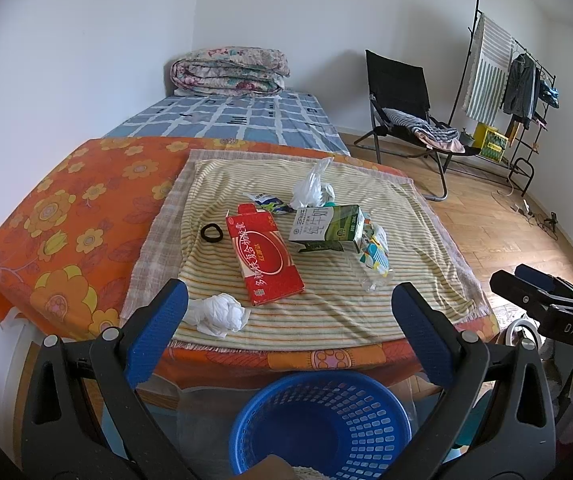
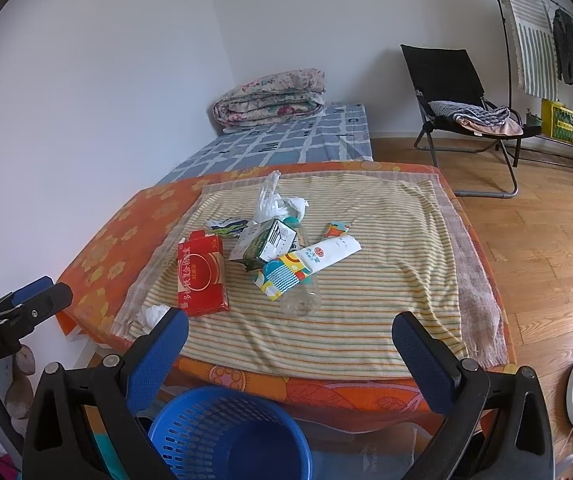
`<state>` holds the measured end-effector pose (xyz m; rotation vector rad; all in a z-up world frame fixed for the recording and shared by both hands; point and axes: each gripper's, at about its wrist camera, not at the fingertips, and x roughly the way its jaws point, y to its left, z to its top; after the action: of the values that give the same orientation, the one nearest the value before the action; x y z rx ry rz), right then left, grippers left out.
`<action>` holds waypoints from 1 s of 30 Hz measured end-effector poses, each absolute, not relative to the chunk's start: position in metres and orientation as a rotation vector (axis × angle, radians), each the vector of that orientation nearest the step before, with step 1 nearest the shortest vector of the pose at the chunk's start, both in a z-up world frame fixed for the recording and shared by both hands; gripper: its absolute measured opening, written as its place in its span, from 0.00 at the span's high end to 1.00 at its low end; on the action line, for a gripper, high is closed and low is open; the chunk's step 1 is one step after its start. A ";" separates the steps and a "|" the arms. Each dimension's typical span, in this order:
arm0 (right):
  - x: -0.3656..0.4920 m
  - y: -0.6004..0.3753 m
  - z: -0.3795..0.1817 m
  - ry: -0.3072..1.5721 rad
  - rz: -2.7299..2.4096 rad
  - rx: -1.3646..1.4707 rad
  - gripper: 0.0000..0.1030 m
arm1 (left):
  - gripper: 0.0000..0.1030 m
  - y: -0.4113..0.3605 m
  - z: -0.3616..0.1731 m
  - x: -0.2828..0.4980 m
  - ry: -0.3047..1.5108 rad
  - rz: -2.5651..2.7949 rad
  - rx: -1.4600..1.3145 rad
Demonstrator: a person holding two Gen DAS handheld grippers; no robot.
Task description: Collect trash
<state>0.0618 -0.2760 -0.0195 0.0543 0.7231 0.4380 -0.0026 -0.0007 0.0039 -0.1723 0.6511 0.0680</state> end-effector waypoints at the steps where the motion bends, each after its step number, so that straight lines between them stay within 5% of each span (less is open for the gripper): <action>1: 0.062 -0.276 -0.020 0.723 0.438 0.054 0.00 | 0.00 -0.001 0.004 -0.003 0.651 0.067 -0.172; 30: 0.063 -0.280 -0.023 0.743 0.451 0.088 0.00 | 0.00 0.000 0.004 -0.003 0.652 0.069 -0.171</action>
<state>0.0631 -0.2804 -0.0229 0.0875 0.7434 0.4511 -0.0027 -0.0004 0.0037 -0.1711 0.6517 0.0694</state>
